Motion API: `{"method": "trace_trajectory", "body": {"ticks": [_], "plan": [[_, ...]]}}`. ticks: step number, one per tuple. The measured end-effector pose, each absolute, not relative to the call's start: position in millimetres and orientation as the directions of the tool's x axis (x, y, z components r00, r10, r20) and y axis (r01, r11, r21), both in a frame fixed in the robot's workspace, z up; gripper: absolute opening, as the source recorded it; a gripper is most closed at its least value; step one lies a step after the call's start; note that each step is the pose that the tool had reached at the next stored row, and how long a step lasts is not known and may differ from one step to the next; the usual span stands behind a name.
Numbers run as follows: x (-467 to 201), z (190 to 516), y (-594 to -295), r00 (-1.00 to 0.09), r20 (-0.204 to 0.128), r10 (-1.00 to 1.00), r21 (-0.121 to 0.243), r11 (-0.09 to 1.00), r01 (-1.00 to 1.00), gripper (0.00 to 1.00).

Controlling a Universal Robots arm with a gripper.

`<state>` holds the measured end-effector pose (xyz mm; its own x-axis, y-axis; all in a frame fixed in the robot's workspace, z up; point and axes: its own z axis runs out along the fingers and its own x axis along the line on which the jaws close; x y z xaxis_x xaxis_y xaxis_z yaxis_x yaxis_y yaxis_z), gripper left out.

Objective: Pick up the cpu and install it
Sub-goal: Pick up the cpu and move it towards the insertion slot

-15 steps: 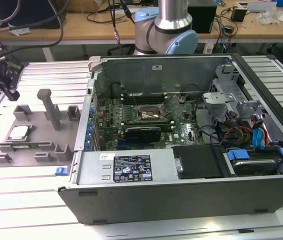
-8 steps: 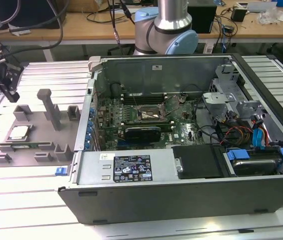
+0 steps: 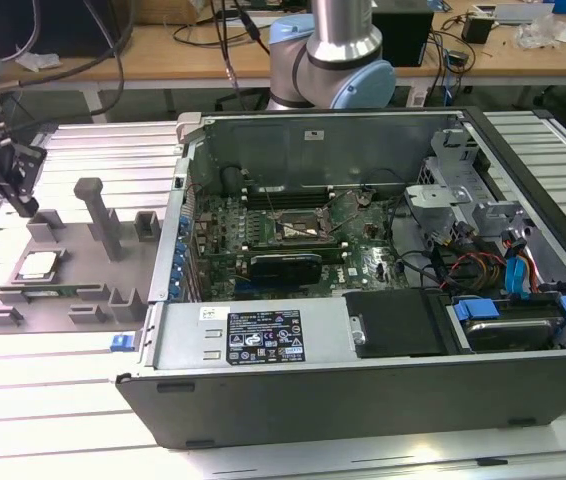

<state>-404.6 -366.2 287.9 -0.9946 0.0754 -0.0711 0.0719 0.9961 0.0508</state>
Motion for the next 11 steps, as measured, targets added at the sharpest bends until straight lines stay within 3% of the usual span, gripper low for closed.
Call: {"method": "trace_trajectory", "body": {"ticks": [11], "plan": [[-409,264,-366,-0.995,-0.071,0.075,0.052,0.996,0.072,0.11]]}}
